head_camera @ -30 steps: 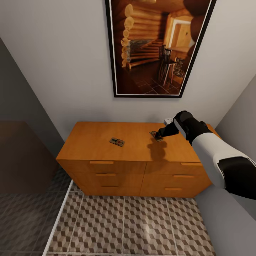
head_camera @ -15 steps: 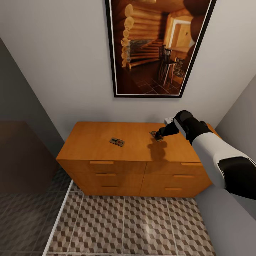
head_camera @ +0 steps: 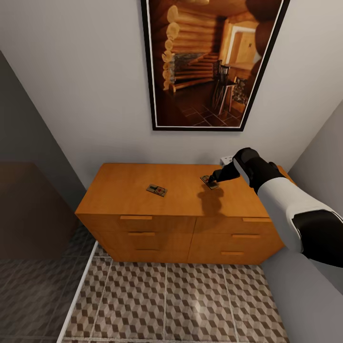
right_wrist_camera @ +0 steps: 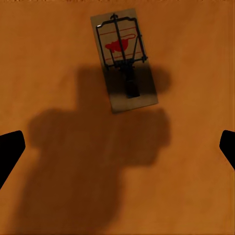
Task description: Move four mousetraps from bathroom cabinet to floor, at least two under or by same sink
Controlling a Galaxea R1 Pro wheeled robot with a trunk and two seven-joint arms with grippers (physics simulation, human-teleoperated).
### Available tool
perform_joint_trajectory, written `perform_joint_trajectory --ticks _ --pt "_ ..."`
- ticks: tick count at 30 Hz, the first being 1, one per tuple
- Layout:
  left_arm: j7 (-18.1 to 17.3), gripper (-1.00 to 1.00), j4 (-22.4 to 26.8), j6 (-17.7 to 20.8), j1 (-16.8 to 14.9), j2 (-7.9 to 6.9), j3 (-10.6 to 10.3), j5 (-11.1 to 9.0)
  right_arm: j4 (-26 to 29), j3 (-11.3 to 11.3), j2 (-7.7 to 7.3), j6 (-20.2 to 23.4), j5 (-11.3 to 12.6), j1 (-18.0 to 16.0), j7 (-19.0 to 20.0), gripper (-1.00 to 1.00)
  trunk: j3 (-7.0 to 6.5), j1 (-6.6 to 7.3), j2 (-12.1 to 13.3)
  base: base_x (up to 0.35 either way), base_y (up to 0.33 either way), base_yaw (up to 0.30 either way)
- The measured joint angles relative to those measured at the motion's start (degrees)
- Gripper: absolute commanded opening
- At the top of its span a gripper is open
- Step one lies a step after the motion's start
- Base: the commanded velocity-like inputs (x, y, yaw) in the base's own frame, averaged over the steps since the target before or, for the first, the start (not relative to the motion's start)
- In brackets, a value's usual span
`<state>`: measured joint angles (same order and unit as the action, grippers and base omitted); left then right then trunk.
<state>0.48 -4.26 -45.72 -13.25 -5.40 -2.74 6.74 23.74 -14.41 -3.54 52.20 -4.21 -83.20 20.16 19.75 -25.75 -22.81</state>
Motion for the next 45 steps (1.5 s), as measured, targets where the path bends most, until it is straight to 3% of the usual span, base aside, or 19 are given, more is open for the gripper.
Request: perform_joint_trajectory --ticks 26,45 --pt "0.0 1.00 0.0 0.0 0.0 0.04 0.0 0.0 -0.2 0.0 0.01 -0.2 0.1 0.0 -0.1 1.00 0.00 0.01 0.0 0.110 0.000 0.000" --pt "0.0 1.00 0.0 0.0 0.0 -0.03 0.0 0.0 -0.5 0.0 -0.01 -1.2 0.2 0.0 0.3 1.00 0.00 0.00 0.0 0.017 0.000 0.000"
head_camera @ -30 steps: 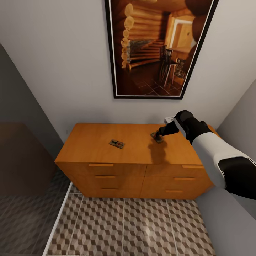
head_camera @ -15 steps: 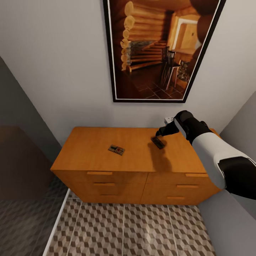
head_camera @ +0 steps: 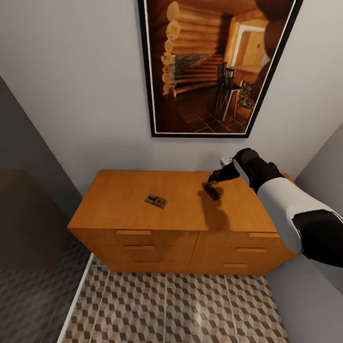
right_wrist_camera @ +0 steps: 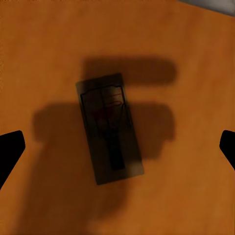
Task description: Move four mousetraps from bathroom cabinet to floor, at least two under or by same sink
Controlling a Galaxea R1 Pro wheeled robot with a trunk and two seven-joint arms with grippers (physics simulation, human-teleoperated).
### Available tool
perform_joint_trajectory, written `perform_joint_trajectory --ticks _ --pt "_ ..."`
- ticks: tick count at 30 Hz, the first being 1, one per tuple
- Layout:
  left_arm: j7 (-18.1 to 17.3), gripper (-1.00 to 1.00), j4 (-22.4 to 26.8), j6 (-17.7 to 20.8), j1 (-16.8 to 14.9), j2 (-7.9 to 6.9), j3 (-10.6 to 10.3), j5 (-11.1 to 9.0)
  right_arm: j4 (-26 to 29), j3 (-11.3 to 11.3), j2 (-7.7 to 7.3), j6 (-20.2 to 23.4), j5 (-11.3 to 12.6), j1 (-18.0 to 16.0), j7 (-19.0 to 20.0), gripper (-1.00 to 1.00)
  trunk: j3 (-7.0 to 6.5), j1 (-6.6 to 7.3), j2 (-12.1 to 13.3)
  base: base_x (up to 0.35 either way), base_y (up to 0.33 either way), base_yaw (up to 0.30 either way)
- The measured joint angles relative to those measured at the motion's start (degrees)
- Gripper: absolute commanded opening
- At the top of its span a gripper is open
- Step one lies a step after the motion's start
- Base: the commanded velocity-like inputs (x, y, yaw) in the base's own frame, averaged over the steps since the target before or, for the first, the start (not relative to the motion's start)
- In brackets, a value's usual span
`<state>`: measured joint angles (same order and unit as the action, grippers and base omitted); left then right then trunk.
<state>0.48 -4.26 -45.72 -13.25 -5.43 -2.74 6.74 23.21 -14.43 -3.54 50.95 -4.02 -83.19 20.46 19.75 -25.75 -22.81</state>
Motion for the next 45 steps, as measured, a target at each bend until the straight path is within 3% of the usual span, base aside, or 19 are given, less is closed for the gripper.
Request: perform_joint_trajectory --ticks 24,45 --pt "0.0 1.00 0.0 0.0 0.0 -0.02 0.0 0.0 -0.2 0.0 0.06 -0.2 0.2 0.0 0.2 1.00 0.07 0.00 0.0 0.000 0.000 0.000" --pt "0.0 1.00 0.0 0.0 0.0 -0.01 0.0 0.0 -0.2 0.0 0.01 -0.2 0.2 0.0 0.2 1.00 1.78 0.00 0.0 0.000 0.000 0.000"
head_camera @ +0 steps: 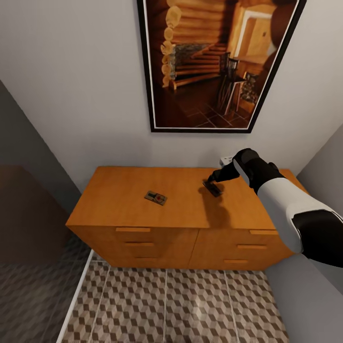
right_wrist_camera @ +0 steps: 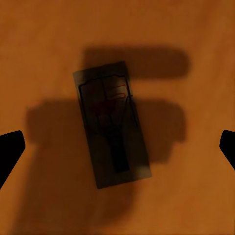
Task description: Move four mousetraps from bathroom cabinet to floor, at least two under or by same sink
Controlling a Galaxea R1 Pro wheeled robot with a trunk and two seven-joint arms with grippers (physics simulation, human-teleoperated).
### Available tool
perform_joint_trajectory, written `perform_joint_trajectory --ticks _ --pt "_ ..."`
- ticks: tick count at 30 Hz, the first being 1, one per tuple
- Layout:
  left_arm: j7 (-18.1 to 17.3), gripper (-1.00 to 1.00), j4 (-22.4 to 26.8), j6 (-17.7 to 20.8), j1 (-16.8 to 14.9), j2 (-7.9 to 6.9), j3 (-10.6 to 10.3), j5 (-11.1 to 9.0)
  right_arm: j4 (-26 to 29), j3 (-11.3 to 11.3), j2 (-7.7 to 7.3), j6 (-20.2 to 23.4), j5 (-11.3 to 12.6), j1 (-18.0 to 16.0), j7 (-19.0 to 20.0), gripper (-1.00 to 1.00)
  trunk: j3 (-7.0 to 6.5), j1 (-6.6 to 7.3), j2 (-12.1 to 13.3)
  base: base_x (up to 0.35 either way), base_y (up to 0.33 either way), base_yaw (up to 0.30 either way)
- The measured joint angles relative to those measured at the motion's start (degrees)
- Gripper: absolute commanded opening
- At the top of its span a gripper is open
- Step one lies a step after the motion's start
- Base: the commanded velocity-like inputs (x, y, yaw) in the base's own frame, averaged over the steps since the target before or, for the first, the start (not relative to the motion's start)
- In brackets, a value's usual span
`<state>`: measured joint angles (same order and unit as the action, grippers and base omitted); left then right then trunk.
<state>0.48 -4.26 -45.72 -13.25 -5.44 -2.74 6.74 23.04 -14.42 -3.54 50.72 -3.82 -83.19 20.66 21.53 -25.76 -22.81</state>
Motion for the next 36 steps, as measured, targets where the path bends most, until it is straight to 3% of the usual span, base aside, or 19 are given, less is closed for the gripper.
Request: perform_joint_trajectory --ticks 36 --pt "0.0 1.00 0.0 0.0 0.0 0.02 0.0 0.0 0.0 0.1 -0.10 0.0 -0.1 0.0 0.1 1.00 3.28 0.00 0.0 0.000 0.000 0.000"
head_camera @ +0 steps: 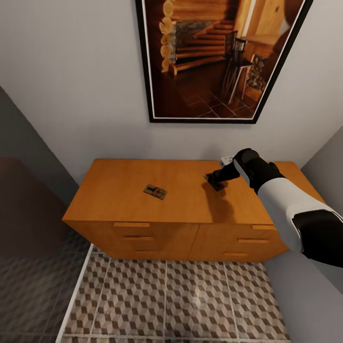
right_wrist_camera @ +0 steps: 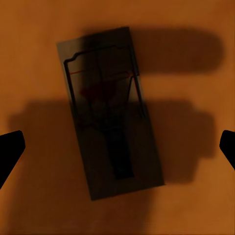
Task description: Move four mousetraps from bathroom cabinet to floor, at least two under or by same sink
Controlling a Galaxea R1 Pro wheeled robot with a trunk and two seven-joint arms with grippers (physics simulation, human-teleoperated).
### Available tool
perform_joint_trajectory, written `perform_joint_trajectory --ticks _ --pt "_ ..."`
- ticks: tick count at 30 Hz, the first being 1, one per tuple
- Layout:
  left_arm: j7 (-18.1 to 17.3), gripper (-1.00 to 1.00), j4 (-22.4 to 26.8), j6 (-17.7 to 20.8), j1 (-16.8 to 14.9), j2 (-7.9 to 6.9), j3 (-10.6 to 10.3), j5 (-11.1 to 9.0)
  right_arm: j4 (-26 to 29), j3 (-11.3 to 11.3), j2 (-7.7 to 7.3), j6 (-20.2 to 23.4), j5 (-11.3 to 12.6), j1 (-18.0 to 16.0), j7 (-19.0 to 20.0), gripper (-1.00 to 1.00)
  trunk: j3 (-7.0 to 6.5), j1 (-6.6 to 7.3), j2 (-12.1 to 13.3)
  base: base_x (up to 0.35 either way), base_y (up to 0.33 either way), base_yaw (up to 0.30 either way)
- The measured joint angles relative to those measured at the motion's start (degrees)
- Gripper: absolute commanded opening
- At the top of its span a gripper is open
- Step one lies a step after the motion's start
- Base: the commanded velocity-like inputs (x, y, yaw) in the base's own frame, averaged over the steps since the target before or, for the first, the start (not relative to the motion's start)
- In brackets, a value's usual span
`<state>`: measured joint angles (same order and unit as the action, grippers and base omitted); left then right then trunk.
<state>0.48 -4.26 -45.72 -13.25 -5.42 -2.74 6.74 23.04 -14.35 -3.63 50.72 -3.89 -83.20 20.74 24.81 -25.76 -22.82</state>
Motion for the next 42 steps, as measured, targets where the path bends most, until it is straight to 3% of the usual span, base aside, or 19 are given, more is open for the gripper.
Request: perform_joint_trajectory --ticks 42 --pt "0.0 1.00 0.0 0.0 0.0 -0.01 0.0 0.0 0.0 0.0 -0.03 0.0 -0.1 0.0 0.0 1.00 1.41 0.00 0.0 0.000 0.000 0.000"
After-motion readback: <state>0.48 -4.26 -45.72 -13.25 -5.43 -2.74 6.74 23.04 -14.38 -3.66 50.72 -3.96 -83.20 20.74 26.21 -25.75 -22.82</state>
